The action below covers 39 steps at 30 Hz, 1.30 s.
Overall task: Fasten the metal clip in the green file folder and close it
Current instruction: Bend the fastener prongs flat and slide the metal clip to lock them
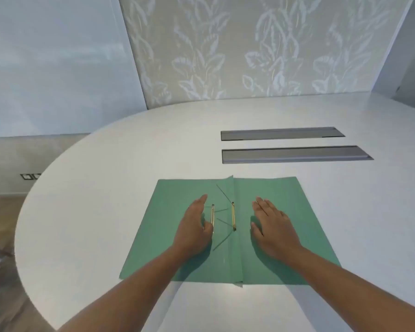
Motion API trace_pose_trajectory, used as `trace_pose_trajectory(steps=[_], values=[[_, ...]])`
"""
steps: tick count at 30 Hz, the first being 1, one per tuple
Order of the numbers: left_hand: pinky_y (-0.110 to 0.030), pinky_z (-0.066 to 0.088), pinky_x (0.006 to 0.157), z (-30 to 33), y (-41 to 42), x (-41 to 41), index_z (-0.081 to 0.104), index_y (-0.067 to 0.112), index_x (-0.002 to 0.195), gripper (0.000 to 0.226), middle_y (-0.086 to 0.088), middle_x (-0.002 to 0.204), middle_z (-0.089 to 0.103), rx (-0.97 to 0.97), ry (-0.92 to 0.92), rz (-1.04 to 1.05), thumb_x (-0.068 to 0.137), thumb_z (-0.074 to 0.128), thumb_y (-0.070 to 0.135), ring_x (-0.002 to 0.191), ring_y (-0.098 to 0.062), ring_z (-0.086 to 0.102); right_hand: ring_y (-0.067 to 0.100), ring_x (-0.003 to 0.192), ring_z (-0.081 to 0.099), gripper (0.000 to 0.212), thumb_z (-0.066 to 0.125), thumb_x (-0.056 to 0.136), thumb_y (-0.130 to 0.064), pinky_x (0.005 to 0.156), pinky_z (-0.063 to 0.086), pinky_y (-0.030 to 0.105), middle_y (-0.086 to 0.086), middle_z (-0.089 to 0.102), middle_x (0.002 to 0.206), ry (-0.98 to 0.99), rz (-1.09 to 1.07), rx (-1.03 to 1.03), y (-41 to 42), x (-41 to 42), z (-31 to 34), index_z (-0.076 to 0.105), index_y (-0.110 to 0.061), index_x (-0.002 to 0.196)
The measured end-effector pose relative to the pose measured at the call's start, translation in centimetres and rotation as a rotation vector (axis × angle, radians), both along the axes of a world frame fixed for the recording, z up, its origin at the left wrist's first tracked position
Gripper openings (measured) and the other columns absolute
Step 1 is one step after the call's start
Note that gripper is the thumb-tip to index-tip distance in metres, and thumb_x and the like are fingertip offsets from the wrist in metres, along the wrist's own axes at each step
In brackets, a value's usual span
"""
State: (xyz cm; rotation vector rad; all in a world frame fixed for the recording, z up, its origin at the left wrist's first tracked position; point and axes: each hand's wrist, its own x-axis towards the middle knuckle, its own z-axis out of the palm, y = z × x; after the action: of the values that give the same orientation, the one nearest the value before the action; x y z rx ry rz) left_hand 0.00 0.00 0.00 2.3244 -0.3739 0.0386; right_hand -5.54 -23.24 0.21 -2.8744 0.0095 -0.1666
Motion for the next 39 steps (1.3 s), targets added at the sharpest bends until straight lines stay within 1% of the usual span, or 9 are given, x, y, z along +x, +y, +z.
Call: trace_pose_trajectory(steps=[5, 8, 14, 19, 23, 26, 31, 35, 39], values=[[-0.031, 0.031, 0.12, -0.7, -0.6, 0.2, 0.034, 0.025, 0.156, 0.066, 0.006, 0.161, 0.039, 0.151, 0.051, -0.097, 0.094, 0.056, 0.031, 0.146, -0.015, 0.038, 0.031, 0.14, 0.041, 0.051, 0.054, 0.097, -0.023, 0.113, 0.041, 0.043, 0.006, 0.041, 0.16, 0.013, -0.085, 0.084, -0.8, 0.3, -0.8, 0.05, -0.008, 0.146], [-0.035, 0.038, 0.116, -0.8, -1.1, 0.2, 0.041, 0.027, 0.152, 0.07, 0.009, 0.159, 0.041, 0.294, -0.006, -0.122, 0.091, 0.055, 0.059, 0.141, -0.014, 0.043, 0.033, 0.113, 0.056, 0.028, 0.055, 0.095, -0.012, 0.092, 0.05, 0.041, 0.009, 0.064, 0.129, -0.014, -0.125, 0.139, -1.4, 0.9, -1.1, 0.066, -0.003, 0.119], [-0.035, 0.05, 0.091, -0.4, -1.6, 0.8, 0.058, 0.022, 0.125, 0.083, 0.01, 0.135, 0.058, 0.431, -0.096, -0.109, 0.074, 0.051, 0.087, 0.12, -0.017, 0.056, 0.032, 0.072, 0.052, 0.021, 0.05, 0.091, -0.003, 0.055, 0.033, 0.036, 0.009, 0.056, 0.079, 0.059, -0.203, 0.146, -2.0, 2.2, 0.0, 0.047, -0.009, 0.071], [-0.045, 0.043, 0.11, 0.7, -2.4, 2.3, 0.032, 0.024, 0.155, 0.112, 0.004, 0.156, 0.044, 0.386, 0.061, -0.141, 0.067, 0.071, 0.08, 0.14, -0.023, 0.042, 0.034, 0.08, 0.065, 0.011, 0.057, 0.079, 0.003, 0.066, 0.053, 0.042, 0.011, 0.067, 0.084, 0.102, -0.285, 0.265, -2.4, 3.2, 0.6, 0.064, -0.003, 0.085], [-0.045, 0.032, 0.122, 1.3, -2.9, 2.6, 0.004, 0.023, 0.163, 0.143, 0.007, 0.165, 0.029, 0.012, 0.323, -0.213, 0.056, 0.093, 0.058, 0.151, -0.018, 0.03, 0.035, 0.091, 0.068, 0.026, 0.058, 0.075, 0.005, 0.076, 0.058, 0.047, 0.014, 0.07, 0.096, 0.14, -0.322, 0.329, -2.6, 3.5, 1.0, 0.068, -0.002, 0.098], [-0.042, 0.032, 0.123, 1.2, -3.2, 2.5, -0.008, 0.027, 0.162, 0.151, 0.008, 0.167, 0.024, -0.186, 0.439, -0.246, 0.056, 0.096, 0.049, 0.152, -0.016, 0.03, 0.033, 0.087, 0.068, 0.029, 0.055, 0.071, 0.006, 0.07, 0.058, 0.045, 0.017, 0.071, 0.096, 0.158, -0.335, 0.361, -2.5, 3.7, 1.3, 0.068, -0.001, 0.097], [-0.041, 0.031, 0.123, 0.6, -3.8, 2.4, -0.004, 0.028, 0.162, 0.148, 0.005, 0.163, 0.034, -0.27, 0.446, -0.232, 0.056, 0.096, 0.05, 0.15, -0.017, 0.034, 0.033, 0.086, 0.069, 0.021, 0.059, 0.074, 0.002, 0.072, 0.059, 0.044, 0.012, 0.069, 0.089, 0.19, -0.335, 0.326, -1.9, 3.9, 1.7, 0.067, -0.007, 0.092], [-0.028, 0.031, 0.116, 0.1, -4.1, 2.3, 0.002, 0.027, 0.163, 0.136, 0.005, 0.159, 0.039, -0.225, 0.419, -0.255, 0.064, 0.095, 0.039, 0.148, -0.015, 0.036, 0.031, 0.084, 0.068, 0.015, 0.068, 0.079, -0.007, 0.073, 0.057, 0.041, 0.01, 0.07, 0.088, 0.181, -0.323, 0.291, -1.7, 4.1, 1.5, 0.067, -0.008, 0.093], [-0.033, 0.03, 0.118, -0.2, -4.5, 2.1, 0.008, 0.024, 0.163, 0.127, 0.002, 0.16, 0.037, -0.188, 0.368, -0.255, 0.069, 0.093, 0.033, 0.149, -0.018, 0.033, 0.03, 0.083, 0.067, 0.017, 0.063, 0.078, -0.002, 0.071, 0.057, 0.041, 0.012, 0.071, 0.09, 0.183, -0.327, 0.303, -1.7, 4.5, 1.5, 0.068, -0.004, 0.095]])
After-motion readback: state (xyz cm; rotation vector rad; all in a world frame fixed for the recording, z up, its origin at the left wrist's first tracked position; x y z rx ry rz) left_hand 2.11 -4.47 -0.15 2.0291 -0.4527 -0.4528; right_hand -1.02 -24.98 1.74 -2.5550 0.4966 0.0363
